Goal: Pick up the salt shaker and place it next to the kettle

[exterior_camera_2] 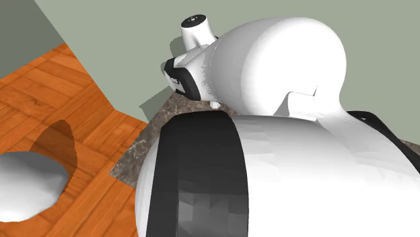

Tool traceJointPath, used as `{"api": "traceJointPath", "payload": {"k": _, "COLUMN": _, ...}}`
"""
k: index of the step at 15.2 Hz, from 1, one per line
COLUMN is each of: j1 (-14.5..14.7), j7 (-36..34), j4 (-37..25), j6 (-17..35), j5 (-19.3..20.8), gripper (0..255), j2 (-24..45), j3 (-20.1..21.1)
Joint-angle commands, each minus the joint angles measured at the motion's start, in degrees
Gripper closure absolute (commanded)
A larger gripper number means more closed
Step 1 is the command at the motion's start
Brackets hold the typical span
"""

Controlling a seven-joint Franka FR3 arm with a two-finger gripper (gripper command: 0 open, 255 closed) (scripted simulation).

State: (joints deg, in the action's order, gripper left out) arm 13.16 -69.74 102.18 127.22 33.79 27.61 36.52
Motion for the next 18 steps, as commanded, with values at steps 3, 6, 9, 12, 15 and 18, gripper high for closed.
{"api": "traceJointPath", "payload": {"k": 3, "j1": 0.00, "j7": 0.00, "j4": 0.00, "j6": 0.00, "j5": 0.00, "gripper": 255, "j2": 0.00, "j3": 0.00}}
{"api": "traceJointPath", "payload": {"k": 6, "j1": 0.01, "j7": 0.01, "j4": -0.03, "j6": -0.01, "j5": 0.00, "gripper": 255, "j2": 0.01, "j3": 0.00}}
{"api": "traceJointPath", "payload": {"k": 9, "j1": 0.00, "j7": 0.03, "j4": -0.04, "j6": -0.02, "j5": 0.00, "gripper": 255, "j2": 0.02, "j3": -0.01}}
{"api": "traceJointPath", "payload": {"k": 12, "j1": -0.29, "j7": 0.65, "j4": -0.42, "j6": -1.01, "j5": -0.79, "gripper": 255, "j2": -0.79, "j3": 0.46}}
{"api": "traceJointPath", "payload": {"k": 15, "j1": -0.68, "j7": 1.62, "j4": -1.15, "j6": -2.58, "j5": -1.95, "gripper": 255, "j2": -1.93, "j3": 1.10}}
{"api": "traceJointPath", "payload": {"k": 18, "j1": -1.02, "j7": 2.56, "j4": -2.02, "j6": -4.20, "j5": -3.06, "gripper": 255, "j2": -3.00, "j3": 1.69}}
